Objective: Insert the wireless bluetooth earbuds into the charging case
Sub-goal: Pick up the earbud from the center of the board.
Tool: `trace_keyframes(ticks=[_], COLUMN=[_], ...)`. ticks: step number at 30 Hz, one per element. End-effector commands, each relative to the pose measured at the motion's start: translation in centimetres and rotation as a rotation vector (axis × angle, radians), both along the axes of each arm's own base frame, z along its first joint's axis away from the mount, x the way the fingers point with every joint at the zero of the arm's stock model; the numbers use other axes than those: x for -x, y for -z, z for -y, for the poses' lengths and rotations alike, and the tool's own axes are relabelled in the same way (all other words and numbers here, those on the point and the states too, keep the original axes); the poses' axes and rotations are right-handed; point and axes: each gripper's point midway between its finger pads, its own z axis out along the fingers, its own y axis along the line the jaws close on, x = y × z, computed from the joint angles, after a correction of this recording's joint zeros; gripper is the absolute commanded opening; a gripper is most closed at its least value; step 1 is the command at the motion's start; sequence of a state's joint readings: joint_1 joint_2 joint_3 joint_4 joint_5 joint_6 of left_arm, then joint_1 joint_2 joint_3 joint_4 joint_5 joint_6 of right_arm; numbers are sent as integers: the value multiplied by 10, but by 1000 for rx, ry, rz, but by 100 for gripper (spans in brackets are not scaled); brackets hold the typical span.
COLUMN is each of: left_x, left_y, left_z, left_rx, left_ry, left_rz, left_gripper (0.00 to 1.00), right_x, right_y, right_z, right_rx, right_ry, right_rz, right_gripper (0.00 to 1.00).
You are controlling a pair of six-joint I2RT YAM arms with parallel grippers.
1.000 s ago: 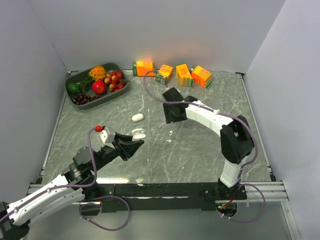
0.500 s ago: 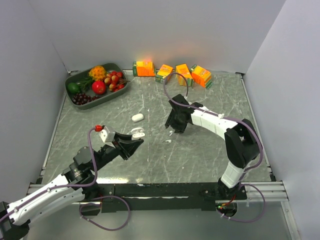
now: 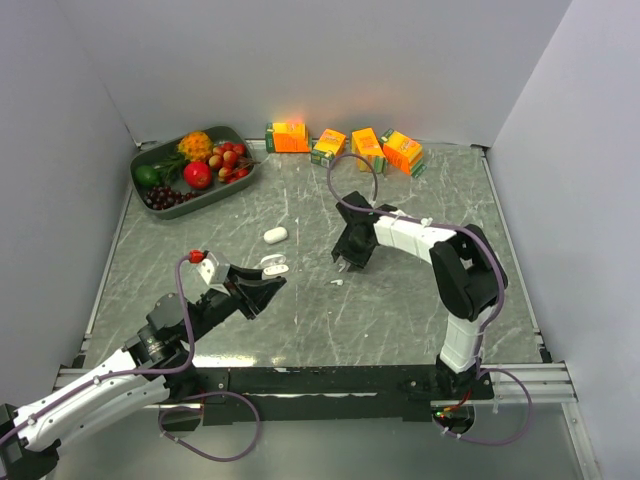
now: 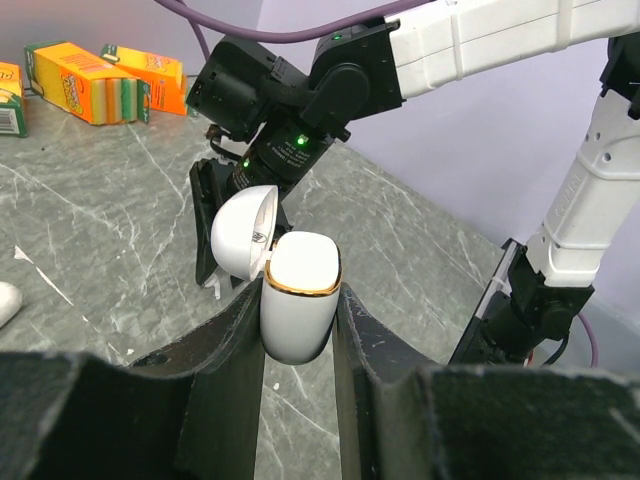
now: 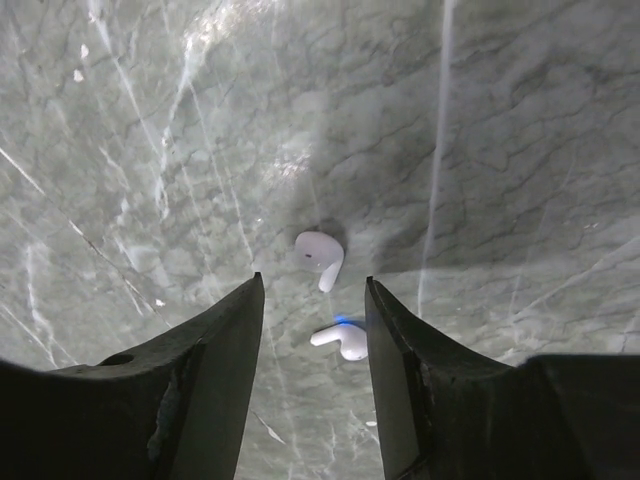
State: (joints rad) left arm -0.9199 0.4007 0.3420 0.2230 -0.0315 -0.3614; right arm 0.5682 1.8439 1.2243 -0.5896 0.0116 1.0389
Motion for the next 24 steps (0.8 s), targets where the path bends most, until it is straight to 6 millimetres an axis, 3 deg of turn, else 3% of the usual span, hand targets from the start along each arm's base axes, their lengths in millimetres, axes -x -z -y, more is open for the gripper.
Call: trace_keyframes(ticks=[1, 16, 24], left_x=[0, -2, -1], left_y=[-18, -14, -14], left_z=[-2, 1, 0], left_rx=[45, 32, 36], left_ry=[-6, -5, -7], left_rz=[23, 12, 9], left_gripper=[1, 1, 1], right_x=[-11, -14, -11], right_y=[3, 13, 17], right_z=[4, 10, 9], right_rx=[16, 87, 78], right_ry=[16, -99, -107], right_rz=[3, -9, -12], right_gripper=[52, 46, 30])
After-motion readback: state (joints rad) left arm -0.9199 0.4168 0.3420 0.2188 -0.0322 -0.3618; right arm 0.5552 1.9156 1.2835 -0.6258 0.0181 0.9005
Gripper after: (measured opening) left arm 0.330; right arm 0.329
